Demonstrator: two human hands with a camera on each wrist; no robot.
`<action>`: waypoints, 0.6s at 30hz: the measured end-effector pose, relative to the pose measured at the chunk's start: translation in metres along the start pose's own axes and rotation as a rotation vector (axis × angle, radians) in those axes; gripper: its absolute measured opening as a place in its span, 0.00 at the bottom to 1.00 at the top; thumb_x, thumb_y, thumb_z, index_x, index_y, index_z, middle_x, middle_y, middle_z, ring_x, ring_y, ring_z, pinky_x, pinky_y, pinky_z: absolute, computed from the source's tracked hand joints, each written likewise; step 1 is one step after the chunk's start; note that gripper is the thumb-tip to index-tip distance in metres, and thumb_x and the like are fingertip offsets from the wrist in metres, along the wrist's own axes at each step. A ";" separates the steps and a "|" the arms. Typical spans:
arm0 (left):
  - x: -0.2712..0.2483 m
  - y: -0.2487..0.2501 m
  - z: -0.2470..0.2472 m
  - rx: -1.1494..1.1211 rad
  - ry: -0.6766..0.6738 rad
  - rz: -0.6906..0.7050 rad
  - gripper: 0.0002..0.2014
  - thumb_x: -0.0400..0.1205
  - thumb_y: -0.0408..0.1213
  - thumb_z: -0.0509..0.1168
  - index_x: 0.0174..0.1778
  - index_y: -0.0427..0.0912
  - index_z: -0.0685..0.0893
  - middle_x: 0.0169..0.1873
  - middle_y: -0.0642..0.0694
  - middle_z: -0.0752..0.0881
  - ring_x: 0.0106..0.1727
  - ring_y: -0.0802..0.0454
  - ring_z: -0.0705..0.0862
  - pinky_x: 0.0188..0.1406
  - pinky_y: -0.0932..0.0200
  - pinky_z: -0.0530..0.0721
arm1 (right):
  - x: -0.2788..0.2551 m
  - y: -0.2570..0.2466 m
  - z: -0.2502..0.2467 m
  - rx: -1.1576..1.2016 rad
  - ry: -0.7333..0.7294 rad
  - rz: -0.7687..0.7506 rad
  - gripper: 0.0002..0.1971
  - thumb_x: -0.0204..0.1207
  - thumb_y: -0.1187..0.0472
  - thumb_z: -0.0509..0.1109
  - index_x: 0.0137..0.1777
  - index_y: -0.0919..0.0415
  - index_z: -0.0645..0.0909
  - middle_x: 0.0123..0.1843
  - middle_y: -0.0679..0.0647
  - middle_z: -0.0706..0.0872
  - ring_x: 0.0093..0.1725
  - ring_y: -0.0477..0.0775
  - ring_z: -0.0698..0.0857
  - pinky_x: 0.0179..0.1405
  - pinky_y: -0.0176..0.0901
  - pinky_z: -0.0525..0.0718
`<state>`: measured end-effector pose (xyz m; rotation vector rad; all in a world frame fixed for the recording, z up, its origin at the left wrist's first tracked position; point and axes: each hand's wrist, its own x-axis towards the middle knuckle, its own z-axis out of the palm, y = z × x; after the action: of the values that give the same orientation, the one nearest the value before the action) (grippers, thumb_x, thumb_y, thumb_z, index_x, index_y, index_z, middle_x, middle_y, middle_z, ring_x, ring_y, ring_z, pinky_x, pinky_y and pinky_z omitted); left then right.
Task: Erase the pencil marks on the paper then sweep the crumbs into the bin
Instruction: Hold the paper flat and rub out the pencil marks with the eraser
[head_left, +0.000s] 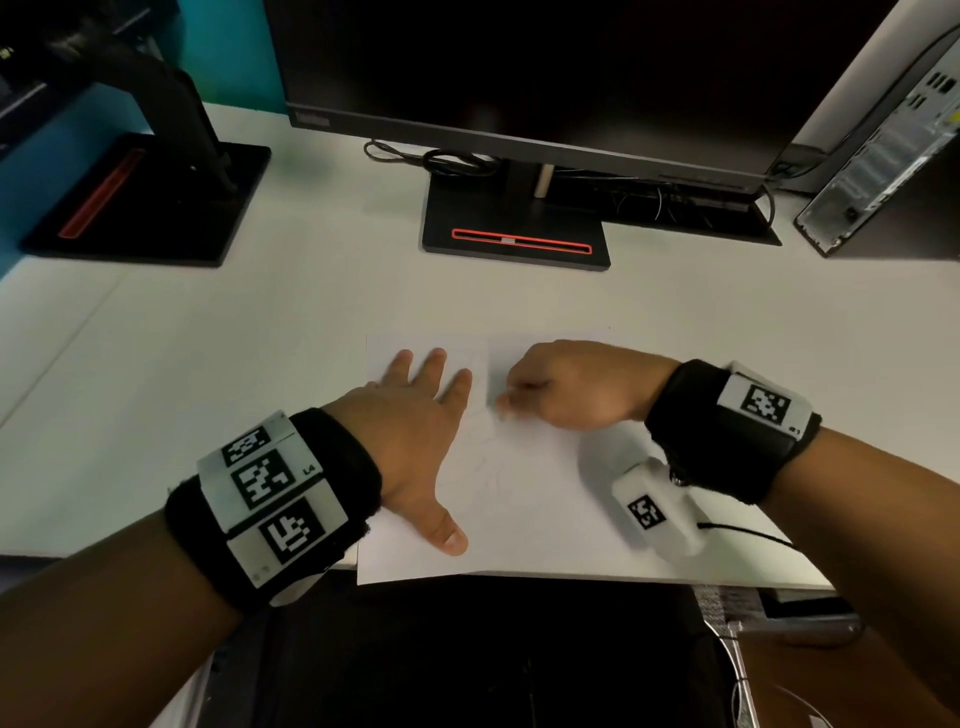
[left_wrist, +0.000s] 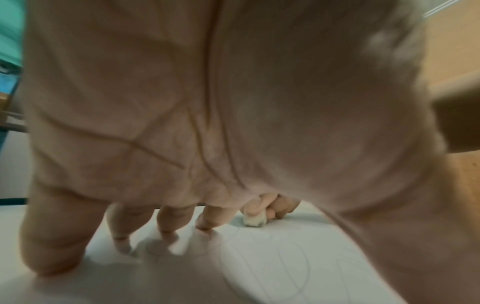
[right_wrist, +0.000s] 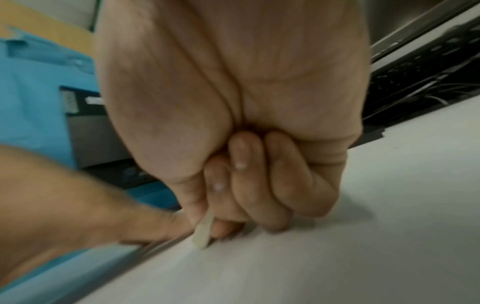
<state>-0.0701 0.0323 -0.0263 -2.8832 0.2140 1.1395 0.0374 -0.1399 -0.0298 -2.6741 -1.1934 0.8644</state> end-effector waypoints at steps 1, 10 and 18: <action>0.000 0.000 0.000 0.001 0.000 0.000 0.77 0.62 0.73 0.77 0.85 0.45 0.25 0.84 0.41 0.23 0.86 0.34 0.29 0.85 0.35 0.52 | 0.002 0.003 -0.005 -0.003 0.023 0.024 0.22 0.88 0.48 0.59 0.33 0.59 0.75 0.34 0.51 0.79 0.36 0.53 0.76 0.37 0.45 0.73; 0.000 0.000 0.001 0.000 -0.001 -0.001 0.77 0.63 0.73 0.77 0.85 0.46 0.25 0.84 0.41 0.23 0.86 0.34 0.29 0.85 0.35 0.52 | 0.003 0.004 -0.002 -0.036 0.013 0.002 0.21 0.88 0.46 0.58 0.37 0.57 0.78 0.39 0.51 0.82 0.41 0.53 0.79 0.41 0.46 0.75; 0.000 0.001 0.001 -0.008 0.004 0.000 0.77 0.62 0.72 0.77 0.85 0.46 0.24 0.84 0.41 0.23 0.86 0.35 0.29 0.85 0.36 0.52 | 0.006 0.002 0.002 -0.050 0.048 -0.020 0.22 0.88 0.46 0.57 0.33 0.54 0.74 0.36 0.48 0.79 0.38 0.49 0.78 0.38 0.43 0.72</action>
<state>-0.0710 0.0317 -0.0273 -2.8928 0.2097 1.1370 0.0410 -0.1368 -0.0344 -2.7002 -1.2454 0.7729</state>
